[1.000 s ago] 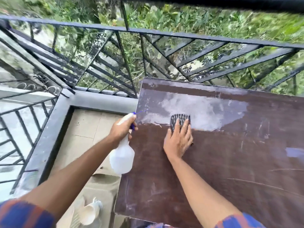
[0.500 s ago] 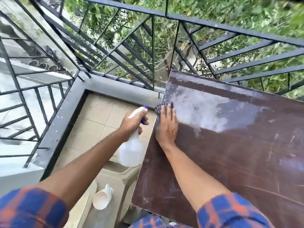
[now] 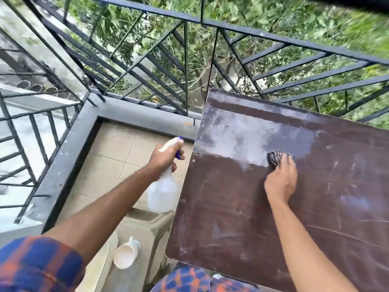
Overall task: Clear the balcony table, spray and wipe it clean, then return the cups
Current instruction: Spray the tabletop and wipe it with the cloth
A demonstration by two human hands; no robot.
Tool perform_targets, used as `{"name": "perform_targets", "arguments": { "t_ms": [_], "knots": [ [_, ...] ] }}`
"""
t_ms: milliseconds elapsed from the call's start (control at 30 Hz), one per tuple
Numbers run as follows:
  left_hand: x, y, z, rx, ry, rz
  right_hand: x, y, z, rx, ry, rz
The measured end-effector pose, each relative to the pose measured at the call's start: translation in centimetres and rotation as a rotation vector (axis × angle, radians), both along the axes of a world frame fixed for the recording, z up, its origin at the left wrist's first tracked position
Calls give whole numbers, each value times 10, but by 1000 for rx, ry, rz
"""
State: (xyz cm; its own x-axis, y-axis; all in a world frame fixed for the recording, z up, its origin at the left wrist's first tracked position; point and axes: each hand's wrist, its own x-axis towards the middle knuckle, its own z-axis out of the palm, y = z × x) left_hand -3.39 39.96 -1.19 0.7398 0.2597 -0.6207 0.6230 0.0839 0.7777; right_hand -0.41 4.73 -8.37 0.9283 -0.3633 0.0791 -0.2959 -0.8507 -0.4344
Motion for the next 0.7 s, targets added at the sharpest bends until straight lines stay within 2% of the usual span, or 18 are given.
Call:
{"name": "perform_targets", "arguments": {
  "t_ms": [100, 233, 433, 500, 567, 700],
  "knots": [
    [-6, -1, -8, -5, 19, -34, -25, -9, -10, -46, 80, -69],
    [-17, 0, -11, 20, 46, -32, -34, 69, -10, -4, 108, -20],
    [-34, 10, -15, 18, 35, 32, -45, 208, -1, 171, 169, 359],
    [-39, 16, -15, 37, 38, 42, -51, 238, 2, 254, 207, 537],
    [-42, 18, -16, 63, 47, 44, -54, 248, 10, 350, 246, 626],
    [-47, 16, -16, 76, 53, 47, -39, 215, 31, 498, 147, 473]
  ]
}}
